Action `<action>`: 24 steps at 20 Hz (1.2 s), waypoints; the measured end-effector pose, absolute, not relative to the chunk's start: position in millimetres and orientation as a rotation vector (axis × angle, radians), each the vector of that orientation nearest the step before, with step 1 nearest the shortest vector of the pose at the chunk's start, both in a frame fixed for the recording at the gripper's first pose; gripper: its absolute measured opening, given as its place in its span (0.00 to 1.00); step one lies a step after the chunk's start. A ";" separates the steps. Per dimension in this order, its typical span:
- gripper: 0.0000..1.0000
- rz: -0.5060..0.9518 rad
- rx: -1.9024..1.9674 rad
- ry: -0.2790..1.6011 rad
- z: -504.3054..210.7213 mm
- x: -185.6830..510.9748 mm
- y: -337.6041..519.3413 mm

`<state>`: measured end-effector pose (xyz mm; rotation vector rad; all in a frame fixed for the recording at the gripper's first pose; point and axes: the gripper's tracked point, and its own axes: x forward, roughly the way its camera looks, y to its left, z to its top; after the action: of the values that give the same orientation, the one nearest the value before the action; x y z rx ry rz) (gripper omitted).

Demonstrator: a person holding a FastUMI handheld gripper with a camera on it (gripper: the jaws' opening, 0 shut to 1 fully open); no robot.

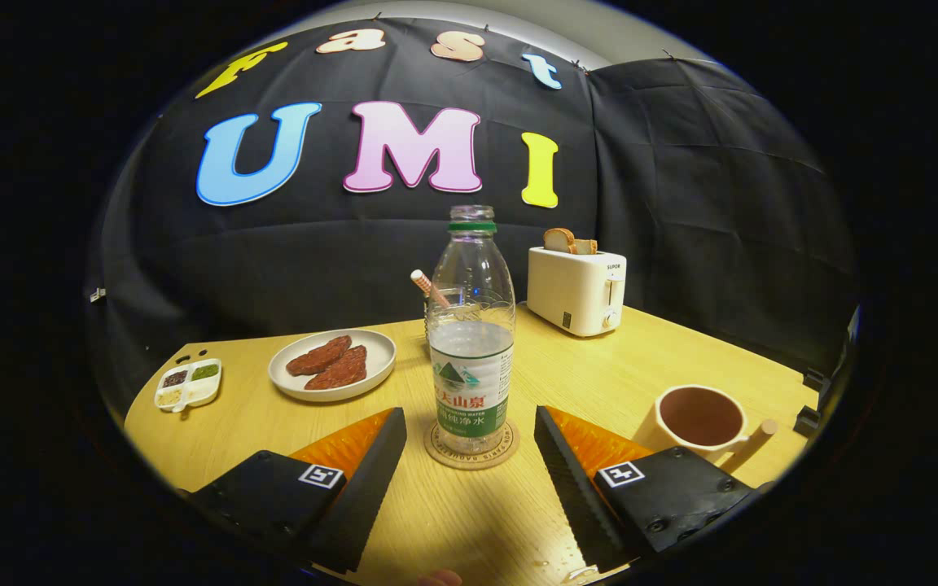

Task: Take the bottle from table, then pour the juice into the cup, finally place the bottle on the coaster

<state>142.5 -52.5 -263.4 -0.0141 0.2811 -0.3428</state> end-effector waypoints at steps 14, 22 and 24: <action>0.97 -0.089 -0.009 0.171 -138.1 66.5 -18.9; 0.97 0.009 0.021 0.161 -96.0 34.4 -28.7; 0.97 0.019 0.033 0.162 -90.0 31.1 -32.7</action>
<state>31.1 -32.7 -90.0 0.0332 0.1618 0.0195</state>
